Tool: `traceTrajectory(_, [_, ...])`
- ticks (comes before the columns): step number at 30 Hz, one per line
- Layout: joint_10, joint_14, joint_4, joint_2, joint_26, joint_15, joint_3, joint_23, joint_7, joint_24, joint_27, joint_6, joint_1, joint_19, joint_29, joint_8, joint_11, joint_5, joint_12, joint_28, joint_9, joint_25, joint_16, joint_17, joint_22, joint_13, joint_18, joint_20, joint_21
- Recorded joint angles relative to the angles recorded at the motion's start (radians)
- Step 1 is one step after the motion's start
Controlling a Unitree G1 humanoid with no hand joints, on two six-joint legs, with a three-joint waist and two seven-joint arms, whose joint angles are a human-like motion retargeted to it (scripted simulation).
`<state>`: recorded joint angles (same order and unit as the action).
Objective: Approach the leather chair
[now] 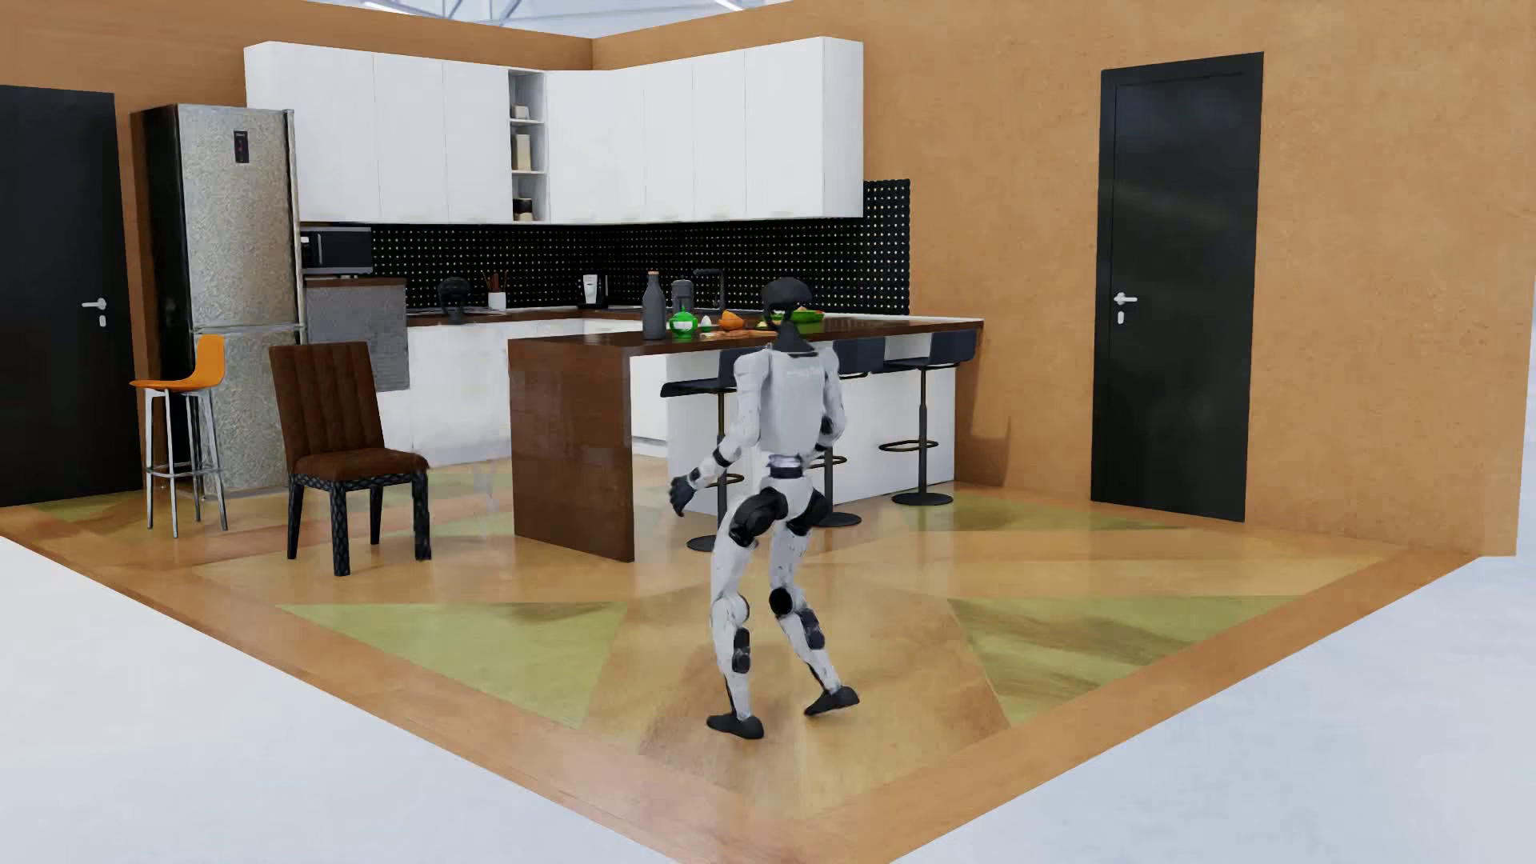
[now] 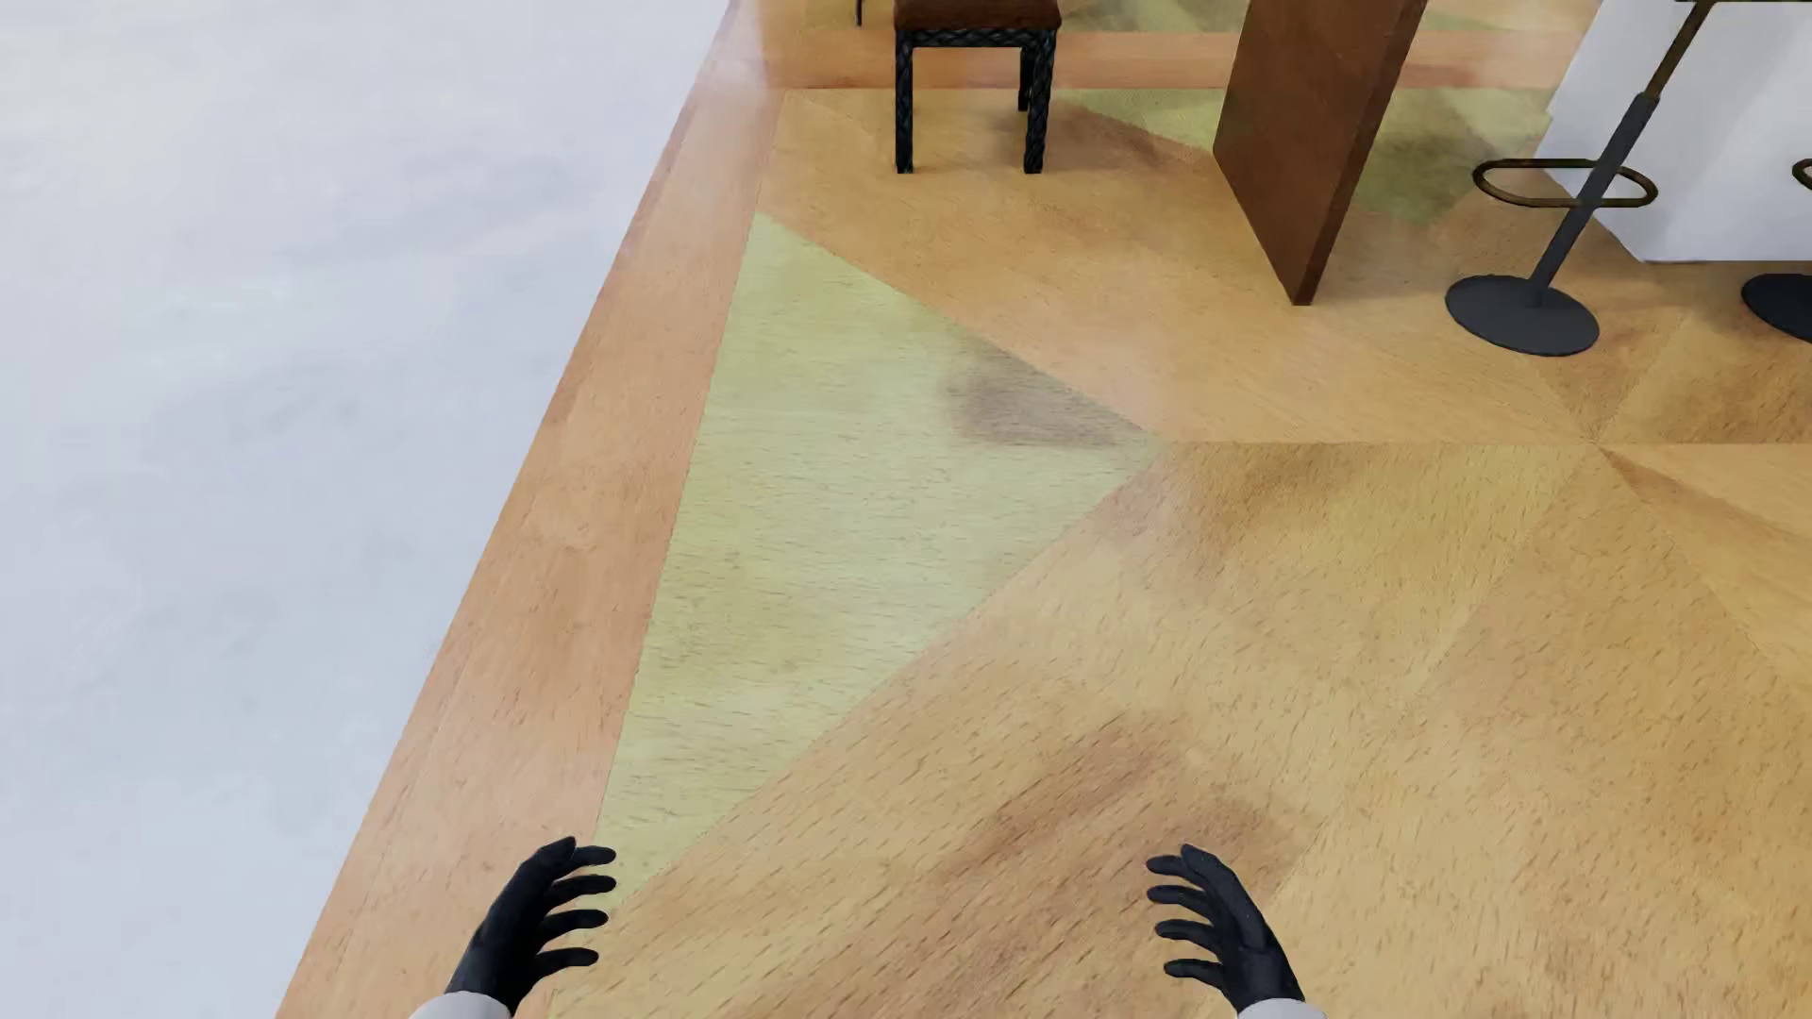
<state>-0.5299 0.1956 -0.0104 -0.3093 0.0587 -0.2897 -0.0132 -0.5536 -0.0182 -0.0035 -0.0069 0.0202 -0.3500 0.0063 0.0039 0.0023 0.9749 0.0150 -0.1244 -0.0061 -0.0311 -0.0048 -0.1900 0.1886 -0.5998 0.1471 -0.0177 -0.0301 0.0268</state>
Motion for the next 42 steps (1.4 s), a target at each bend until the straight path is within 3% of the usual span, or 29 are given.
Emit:
traceTrajectory(1, [-0.022,0.024,-0.001,-0.021,0.015,-0.087,-0.007,-0.044,0.001,-0.011,0.002,-0.002,0.011,-0.019,0.019,-0.009,-0.05,0.019,-0.023,-0.002,0.001,-0.015,-0.022,-0.014,-0.028,0.029,0.005,0.016,0.005])
traceTrajectory(2, [-0.079,0.065,0.0,-0.052,0.004,-0.23,-0.002,-0.064,-0.003,-0.028,0.021,-0.003,-0.002,-0.132,0.044,0.01,-0.201,0.055,-0.025,0.005,0.013,-0.038,-0.018,-0.013,-0.004,0.06,0.0,0.006,0.002])
traceTrajectory(3, [-0.131,0.123,0.007,-0.051,-0.019,-0.17,-0.012,-0.101,0.0,-0.037,0.052,-0.014,-0.012,0.11,0.069,-0.004,-0.209,0.081,-0.023,0.022,0.018,-0.054,-0.007,-0.013,-0.003,0.072,-0.011,-0.024,-0.021])
traceTrajectory(4, [-0.168,0.161,0.018,-0.042,-0.053,-0.138,-0.019,-0.129,0.001,-0.034,0.089,-0.025,-0.014,0.032,0.084,-0.019,-0.21,0.079,-0.019,0.041,0.022,-0.058,0.01,-0.008,-0.005,0.066,-0.026,-0.033,-0.005])
traceTrajectory(6, [-0.227,0.216,0.033,-0.014,-0.103,-0.177,-0.001,-0.113,0.02,-0.002,0.14,-0.078,-0.017,0.025,0.076,-0.02,-0.211,0.047,-0.025,0.061,0.034,-0.031,0.04,0.001,0.004,0.065,-0.036,-0.036,0.017])
traceTrajectory(9, [-0.28,0.275,0.045,0.042,-0.073,-0.249,0.037,-0.079,0.014,0.025,0.083,-0.12,-0.028,0.036,-0.007,-0.021,-0.197,0.038,-0.085,0.047,0.061,0.068,0.039,0.003,-0.028,-0.004,-0.009,0.016,0.048])
traceTrajectory(11, [-0.292,0.33,0.054,-0.007,-0.07,-0.191,0.037,-0.049,0.015,0.002,0.009,-0.105,0.012,0.024,-0.06,-0.001,-0.025,0.022,-0.116,0.051,0.096,0.11,-0.005,-0.056,-0.044,-0.052,-0.011,0.045,0.055])
traceTrajectory(12, [-0.243,0.327,0.043,-0.069,-0.069,-0.074,0.024,-0.067,0.017,-0.022,-0.011,-0.068,0.053,-0.055,-0.065,0.013,0.097,0.019,-0.107,0.067,0.102,0.122,-0.031,-0.068,-0.057,-0.044,-0.013,0.052,0.071])
traceTrajectory(13, [-0.196,0.326,0.04,-0.122,-0.067,-0.015,0.003,-0.083,0.022,-0.045,-0.01,-0.038,0.095,-0.135,-0.045,0.003,0.135,0.025,-0.089,0.087,0.104,0.128,-0.029,-0.053,-0.046,-0.03,-0.015,0.056,0.063])
traceTrajectory(15, [-0.385,0.259,0.043,-0.207,-0.06,-0.08,-0.042,-0.033,0.0,-0.055,0.04,0.036,0.051,-0.197,-0.001,-0.035,-0.043,0.075,-0.018,0.097,0.121,0.078,-0.002,-0.017,0.001,0.033,-0.045,0.017,0.033])
traceTrajectory(16, [-0.601,0.111,0.044,-0.168,-0.078,-0.114,-0.04,-0.108,0.005,-0.038,0.052,0.057,-0.039,0.045,0.002,-0.027,-0.122,0.092,0.052,0.085,0.127,0.037,0.028,0.019,-0.014,0.068,-0.066,-0.013,0.034])
traceTrajectory(17, [-0.69,0.021,0.052,-0.138,-0.092,-0.142,-0.035,-0.165,0.015,-0.02,0.078,0.052,-0.113,0.041,-0.009,-0.032,-0.122,0.082,0.066,0.063,0.115,0.011,0.055,0.046,-0.018,0.08,-0.086,-0.011,0.056])
traceTrajectory(19, [-0.456,0.166,0.068,-0.051,-0.073,-0.176,-0.001,-0.074,0.039,0.0,0.138,-0.002,-0.199,0.047,-0.068,-0.039,-0.155,0.053,0.005,0.01,0.112,0.02,0.056,-0.015,-0.019,0.065,-0.116,0.0,0.047])
traceTrajectory(20, [-0.322,0.079,0.08,-0.059,-0.053,-0.179,0.027,-0.011,0.045,0.005,0.14,-0.03,-0.224,0.026,-0.091,-0.03,-0.059,0.039,0.008,-0.014,0.121,0.031,0.023,-0.073,-0.051,0.045,-0.111,0.006,0.022])
traceTrajectory(21, [-0.327,0.106,0.069,-0.122,-0.037,-0.076,0.005,-0.03,0.04,0.009,0.111,-0.026,-0.195,-0.009,-0.083,-0.008,0.097,0.037,-0.001,-0.021,0.113,0.042,-0.027,-0.071,-0.062,0.028,-0.011,0.027,0.064])
traceTrajectory(22, [-0.31,0.122,0.062,-0.185,-0.02,0.015,-0.009,-0.043,0.036,0.006,0.085,-0.014,-0.166,-0.08,-0.053,0.004,0.184,0.037,-0.013,-0.011,0.091,0.057,-0.063,-0.06,-0.059,0.035,-0.016,0.034,0.071])
traceTrajectory(23, [-0.275,0.13,0.065,-0.226,0.008,-0.013,-0.028,-0.05,0.034,-0.002,0.072,-0.001,-0.132,-0.119,-0.006,-0.008,0.174,0.033,-0.033,0.014,0.06,0.073,-0.081,-0.05,-0.07,0.053,-0.018,0.039,0.067])
traceTrajectory(25, [-0.209,0.147,0.068,-0.244,-0.027,-0.15,-0.052,-0.022,0.013,-0.033,0.106,0.042,-0.044,-0.059,0.061,-0.008,0.034,0.059,0.01,0.067,0.037,0.09,-0.042,-0.042,-0.007,0.053,-0.032,0.001,0.007])
traceTrajectory(26, [-0.199,0.172,0.06,-0.228,-0.057,-0.183,-0.059,-0.018,0.008,-0.042,0.122,0.062,-0.02,-0.065,0.077,0.007,-0.145,0.082,0.032,0.079,0.015,0.091,-0.016,-0.017,0.032,0.064,-0.039,-0.023,-0.013])
traceTrajectory(27, [-0.274,0.202,0.071,-0.177,-0.076,0.009,-0.066,-0.088,0.021,-0.042,0.115,0.047,-0.025,0.102,0.072,-0.003,-0.217,0.085,0.058,0.082,0.015,0.084,0.024,0.023,0.025,0.057,-0.045,-0.025,-0.014])
traceTrajectory(28, [-0.368,0.188,0.079,-0.158,-0.079,0.0,-0.053,-0.109,0.036,-0.033,0.112,0.021,-0.052,0.058,0.051,-0.003,-0.213,0.068,0.066,0.075,0.026,0.07,0.055,0.047,0.009,0.052,-0.049,-0.029,-0.009])
traceTrajectory(31, [-0.258,0.255,0.096,-0.11,-0.076,-0.072,-0.032,-0.084,0.047,0.002,0.048,-0.053,0.001,0.06,-0.031,-0.009,-0.202,0.058,-0.067,0.015,0.047,0.046,0.043,-0.033,-0.021,0.066,-0.064,-0.011,0.01])
traceTrajectory(34, [-0.194,0.286,0.08,-0.06,-0.191,-0.134,-0.024,-0.085,0.023,-0.024,-0.029,-0.067,0.084,0.067,0.006,0.007,-0.206,0.076,-0.08,0.014,0.078,0.05,0.005,-0.025,0.013,0.013,-0.058,-0.014,0.022])
traceTrajectory(35, [-0.219,0.28,0.072,-0.039,-0.198,-0.156,-0.031,-0.085,0.022,-0.038,-0.042,-0.057,0.093,0.067,0.017,0.01,-0.202,0.084,-0.034,0.029,0.097,0.055,0.001,-0.019,0.013,0.013,-0.062,-0.024,0.037])
traceTrajectory(37, [-0.467,0.101,0.069,0.021,-0.156,-0.166,-0.031,-0.088,0.037,-0.058,-0.05,-0.061,-0.024,0.07,0.003,0.018,-0.256,0.08,0.031,0.055,0.115,0.056,0.052,0.0,0.038,0.084,-0.093,0.001,0.053])
traceTrajectory(39, [-0.339,0.173,0.093,0.056,-0.06,-0.205,-0.009,-0.064,0.047,-0.066,-0.01,-0.069,-0.12,0.071,-0.052,0.02,-0.265,0.071,-0.003,0.043,0.091,0.074,0.031,-0.02,0.011,0.111,-0.123,0.033,0.014])
traceTrajectory(40, [-0.251,0.139,0.091,0.05,-0.029,-0.229,-0.003,-0.035,0.062,-0.058,0.017,-0.071,-0.148,0.056,-0.09,0.017,-0.178,0.068,-0.022,0.033,0.102,0.081,0.002,-0.041,-0.017,0.069,-0.126,0.043,0.024])
traceTrajectory(41, [-0.283,0.139,0.077,-0.025,-0.023,-0.177,-0.003,-0.03,0.063,-0.044,0.04,-0.056,-0.146,-0.003,-0.112,0.022,0.025,0.075,-0.031,0.024,0.11,0.082,-0.038,-0.032,-0.032,0.017,-0.054,0.036,0.066])
traceTrajectory(42, [-0.284,0.162,0.072,-0.106,-0.021,-0.01,-0.01,-0.028,0.062,-0.028,0.064,-0.042,-0.119,-0.058,-0.104,0.028,0.185,0.076,-0.044,0.034,0.108,0.072,-0.042,-0.023,-0.044,-0.01,-0.06,0.042,0.056])
